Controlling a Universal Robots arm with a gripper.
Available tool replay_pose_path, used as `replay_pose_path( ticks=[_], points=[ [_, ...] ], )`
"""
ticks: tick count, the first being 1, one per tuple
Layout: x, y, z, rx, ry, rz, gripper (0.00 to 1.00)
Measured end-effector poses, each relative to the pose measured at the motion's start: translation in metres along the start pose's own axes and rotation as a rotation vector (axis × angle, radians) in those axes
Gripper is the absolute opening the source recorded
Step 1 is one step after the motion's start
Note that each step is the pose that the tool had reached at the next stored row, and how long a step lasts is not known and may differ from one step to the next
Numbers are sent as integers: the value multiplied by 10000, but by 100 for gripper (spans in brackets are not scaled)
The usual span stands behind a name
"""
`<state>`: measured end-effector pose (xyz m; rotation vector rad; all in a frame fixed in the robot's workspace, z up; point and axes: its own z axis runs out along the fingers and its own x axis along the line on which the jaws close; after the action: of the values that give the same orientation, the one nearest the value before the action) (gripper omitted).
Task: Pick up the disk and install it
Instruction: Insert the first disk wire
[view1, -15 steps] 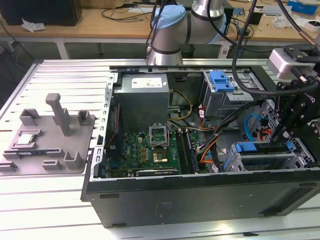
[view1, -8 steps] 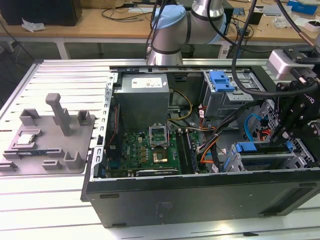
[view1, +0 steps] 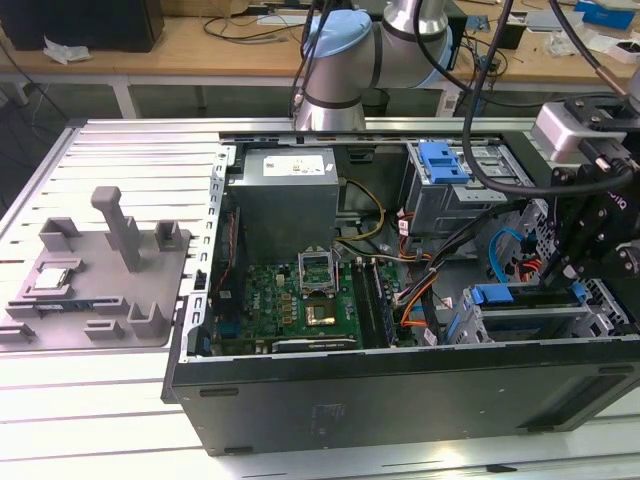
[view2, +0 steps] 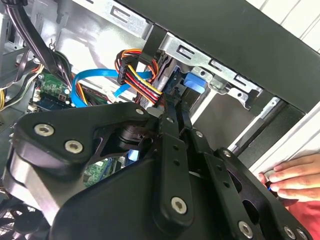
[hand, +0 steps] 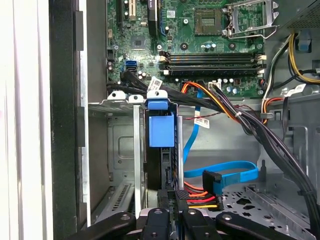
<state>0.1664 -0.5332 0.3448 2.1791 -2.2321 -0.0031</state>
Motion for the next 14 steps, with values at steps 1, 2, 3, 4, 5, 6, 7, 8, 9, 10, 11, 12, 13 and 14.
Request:
replay_pose_path(
  ticks=[1,2,3,4,5,6,7,8,9,10,11,12,13,14],
  points=[
    [0,0,2,0,0,0,16],
    [0,0,4,0,-1,0,16],
    [0,0,6,0,-1,0,16],
    [0,0,8,0,0,0,16],
    [0,0,9,0,0,-1,16],
    [0,0,11,0,0,-1,16],
    [0,0,13,0,0,0,16],
    [0,0,15,0,0,0,16],
    [0,0,16,0,0,0,16],
    [0,-1,17,0,0,0,16],
    [0,-1,17,0,0,-1,16],
    [0,0,18,0,0,0,16],
    [0,0,18,0,0,-1,16],
    [0,0,17,0,0,0,16]
  ],
)
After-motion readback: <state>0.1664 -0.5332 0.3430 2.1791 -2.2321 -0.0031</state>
